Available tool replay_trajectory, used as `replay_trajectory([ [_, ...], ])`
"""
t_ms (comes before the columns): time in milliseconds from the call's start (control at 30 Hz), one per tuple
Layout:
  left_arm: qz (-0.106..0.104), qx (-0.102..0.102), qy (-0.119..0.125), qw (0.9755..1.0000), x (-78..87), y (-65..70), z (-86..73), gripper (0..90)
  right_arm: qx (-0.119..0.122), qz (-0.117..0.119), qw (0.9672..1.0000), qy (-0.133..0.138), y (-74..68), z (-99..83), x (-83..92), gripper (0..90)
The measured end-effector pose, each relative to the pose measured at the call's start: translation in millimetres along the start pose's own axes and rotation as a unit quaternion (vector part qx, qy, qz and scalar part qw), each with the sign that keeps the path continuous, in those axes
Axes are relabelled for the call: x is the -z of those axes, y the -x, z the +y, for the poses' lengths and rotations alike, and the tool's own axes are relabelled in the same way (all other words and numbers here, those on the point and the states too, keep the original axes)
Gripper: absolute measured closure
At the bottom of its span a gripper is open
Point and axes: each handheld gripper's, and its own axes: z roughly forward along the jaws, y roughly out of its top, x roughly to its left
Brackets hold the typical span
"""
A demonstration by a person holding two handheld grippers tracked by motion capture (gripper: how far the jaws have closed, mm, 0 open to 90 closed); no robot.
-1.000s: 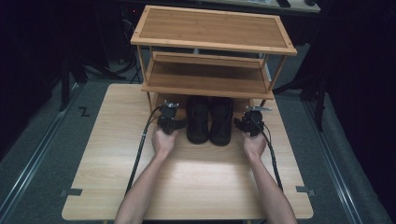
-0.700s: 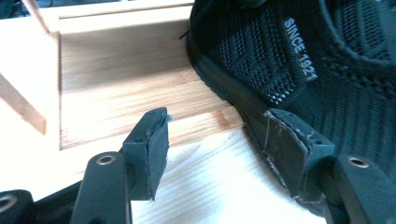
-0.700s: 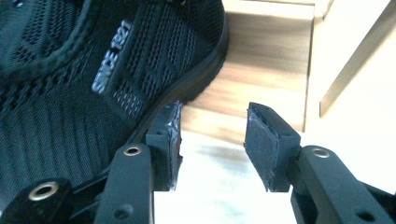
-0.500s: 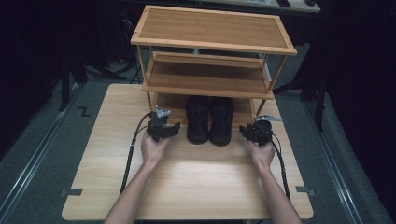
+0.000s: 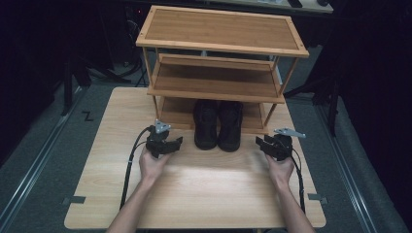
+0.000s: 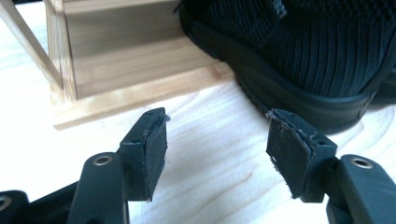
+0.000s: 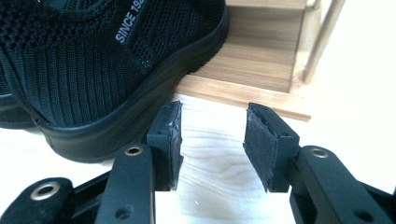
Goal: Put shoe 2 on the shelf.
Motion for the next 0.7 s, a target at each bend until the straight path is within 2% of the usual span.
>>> replay_trajectory([
  [67,0.0,0.003,-0.001,1.0,1.7,-0.7,-5.0,37.7,0.002,-0.001,1.0,0.002,2.9,-2.9,3.7,56.3],
  [133,0.009,0.001,-0.001,1.0,4.2,-1.2,-9.0,37.3,-0.003,-0.001,1.0,0.002,5.6,-6.9,7.6,56.3],
  [300,0.014,0.017,0.001,0.9998,10.4,-6.4,-17.5,36.6,-0.004,0.0,1.0,-0.006,10.8,-14.2,12.6,56.0],
  [433,0.019,0.02,-0.008,0.9996,14.3,-11.2,-26.1,36.5,-0.007,-0.002,0.9999,-0.009,15.0,-19.2,15.8,55.9],
  [567,0.03,0.022,-0.012,0.9992,18.0,-15.5,-33.5,36.3,0.003,-0.007,0.9998,-0.019,14.8,-25.3,17.6,55.4],
  [700,0.035,0.033,-0.015,0.9987,19.9,-21.6,-40.7,35.8,0.012,-0.011,0.9996,-0.023,13.1,-32.5,19.7,54.9],
])
